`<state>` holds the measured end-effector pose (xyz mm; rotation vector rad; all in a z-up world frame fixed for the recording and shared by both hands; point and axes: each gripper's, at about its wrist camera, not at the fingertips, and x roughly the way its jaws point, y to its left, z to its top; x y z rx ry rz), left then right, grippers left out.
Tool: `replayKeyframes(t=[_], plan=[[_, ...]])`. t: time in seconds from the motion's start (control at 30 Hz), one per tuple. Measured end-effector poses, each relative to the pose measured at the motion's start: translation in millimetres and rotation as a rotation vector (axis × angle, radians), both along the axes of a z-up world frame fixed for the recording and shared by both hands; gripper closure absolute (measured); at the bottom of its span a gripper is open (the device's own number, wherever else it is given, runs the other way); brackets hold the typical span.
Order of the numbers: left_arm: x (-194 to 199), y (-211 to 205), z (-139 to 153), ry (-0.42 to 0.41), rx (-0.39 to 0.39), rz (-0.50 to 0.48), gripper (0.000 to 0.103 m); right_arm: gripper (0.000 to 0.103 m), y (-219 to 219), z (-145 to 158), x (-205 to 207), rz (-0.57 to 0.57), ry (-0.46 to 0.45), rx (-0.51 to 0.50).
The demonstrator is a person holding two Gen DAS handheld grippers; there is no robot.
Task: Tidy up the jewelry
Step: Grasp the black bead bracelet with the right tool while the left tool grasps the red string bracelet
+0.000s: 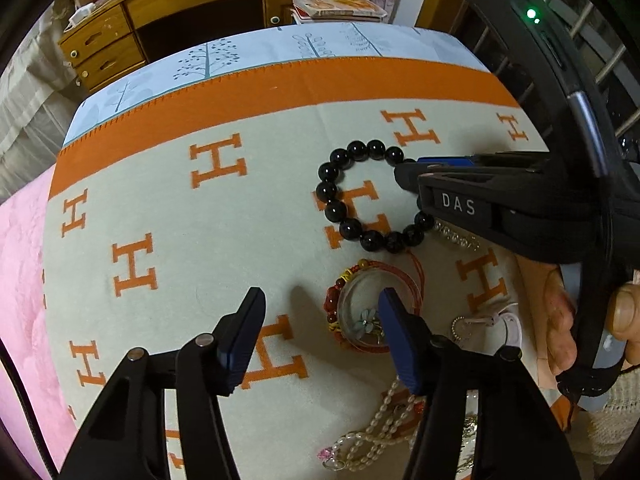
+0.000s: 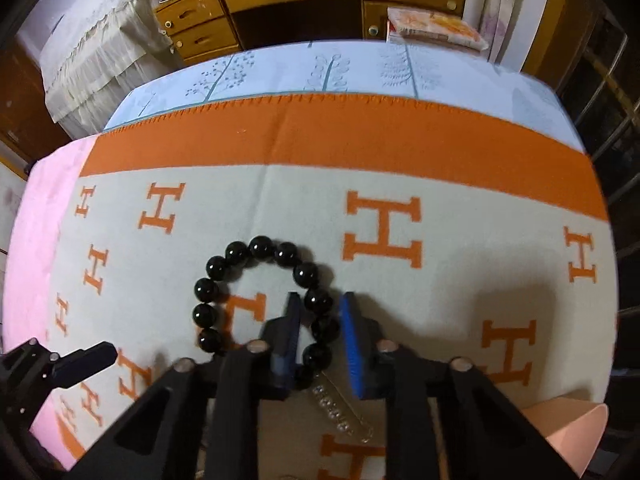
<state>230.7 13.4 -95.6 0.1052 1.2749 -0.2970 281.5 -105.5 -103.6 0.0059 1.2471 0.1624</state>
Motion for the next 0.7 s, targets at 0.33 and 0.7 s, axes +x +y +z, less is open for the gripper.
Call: replayKeyframes(t=[0.33,0.7], plan=[[8,-7,-16,0.094,0.036,-0.015,0.082,0.088,-23,8,-23,-0.037,0.048,0.122],[8,-8,-13,0.11,0.053,0.03,0.093,0.088,-49,70,-57,-0.063,-0.099,0.281]])
